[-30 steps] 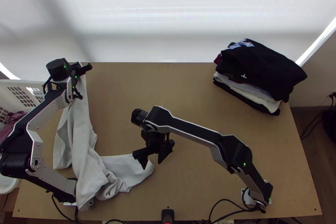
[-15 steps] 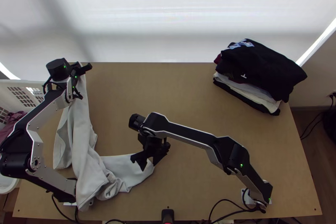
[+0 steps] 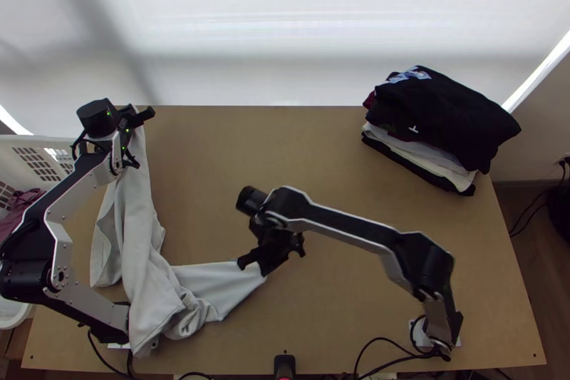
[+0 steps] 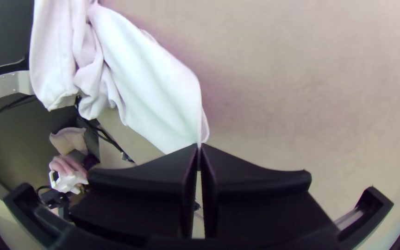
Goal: Fold the t-shirt
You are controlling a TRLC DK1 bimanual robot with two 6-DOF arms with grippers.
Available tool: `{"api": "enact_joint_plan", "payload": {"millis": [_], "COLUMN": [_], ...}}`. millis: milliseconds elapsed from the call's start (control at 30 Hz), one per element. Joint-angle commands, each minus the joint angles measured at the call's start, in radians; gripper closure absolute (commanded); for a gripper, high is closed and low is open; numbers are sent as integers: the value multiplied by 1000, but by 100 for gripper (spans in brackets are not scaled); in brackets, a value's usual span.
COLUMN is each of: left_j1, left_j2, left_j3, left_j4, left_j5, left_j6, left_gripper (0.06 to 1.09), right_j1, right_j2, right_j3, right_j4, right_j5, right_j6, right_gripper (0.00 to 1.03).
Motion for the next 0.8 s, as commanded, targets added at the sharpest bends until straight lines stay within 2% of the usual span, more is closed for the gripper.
{"api": "enact_joint_plan", "payload": {"millis": [0, 400, 567, 733, 767], "left_j1": [7, -28, -45, -51, -51], "left_j2": [-42, -132, -149, -160, -161], "left_j3": [-10, -31, -39, -37, -37], "left_j4": [21, 6, -1, -8, -11], "left_j5": [-3, -1, -1, -1, -1], "left_j6": [-13, -18, -20, -18, -20], "left_gripper": [105, 105, 105, 105, 105], "right_j1": [-87, -420, -523, -570, -572], "right_j2": [-124, -321, -325, -338, -338], "right_j3": [-107, -422, -478, -501, -500], "right_j4": [-3, 69, 113, 145, 148], "right_j5": [33, 112, 209, 309, 333], "right_j6": [-21, -113, -138, -164, -168], "right_gripper": [100, 100, 100, 100, 97]}}
